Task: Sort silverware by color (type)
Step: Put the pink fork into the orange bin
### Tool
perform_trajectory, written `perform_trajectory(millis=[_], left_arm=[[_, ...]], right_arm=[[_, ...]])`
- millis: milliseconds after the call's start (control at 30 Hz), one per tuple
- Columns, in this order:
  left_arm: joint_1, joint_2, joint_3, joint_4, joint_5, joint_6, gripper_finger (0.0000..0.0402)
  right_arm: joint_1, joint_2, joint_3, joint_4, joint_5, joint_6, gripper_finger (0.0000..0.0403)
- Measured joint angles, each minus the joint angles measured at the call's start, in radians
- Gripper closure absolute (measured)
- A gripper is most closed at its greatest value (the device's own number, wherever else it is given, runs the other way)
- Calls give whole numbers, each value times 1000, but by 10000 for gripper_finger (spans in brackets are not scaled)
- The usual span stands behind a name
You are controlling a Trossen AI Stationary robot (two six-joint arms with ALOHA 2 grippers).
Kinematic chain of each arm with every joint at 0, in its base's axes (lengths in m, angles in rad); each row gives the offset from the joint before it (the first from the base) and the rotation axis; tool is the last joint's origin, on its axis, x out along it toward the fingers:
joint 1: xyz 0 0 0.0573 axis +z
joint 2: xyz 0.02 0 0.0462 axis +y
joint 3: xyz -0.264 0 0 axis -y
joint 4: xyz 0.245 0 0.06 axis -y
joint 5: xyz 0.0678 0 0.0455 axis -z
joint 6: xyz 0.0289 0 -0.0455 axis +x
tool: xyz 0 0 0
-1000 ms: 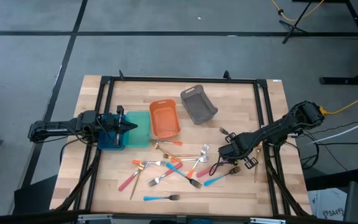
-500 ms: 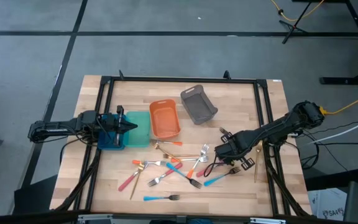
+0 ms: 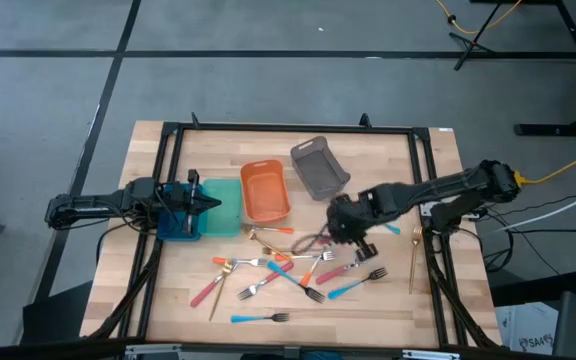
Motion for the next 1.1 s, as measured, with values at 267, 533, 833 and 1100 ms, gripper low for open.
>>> perform_trajectory(millis=[267, 533, 833, 1100], left_arm=[[0, 0, 0, 0, -1, 1, 400], [0, 0, 0, 0, -2, 1, 400], [0, 0, 0, 0, -3, 1, 400], [0, 0, 0, 0, -4, 1, 400]], right_arm=[[-133, 7, 38, 424, -91, 1, 388], [-239, 103, 39, 741, -182, 13, 385], [-317, 247, 38, 885, -205, 132, 384], [-396, 337, 38, 906, -235, 239, 384]])
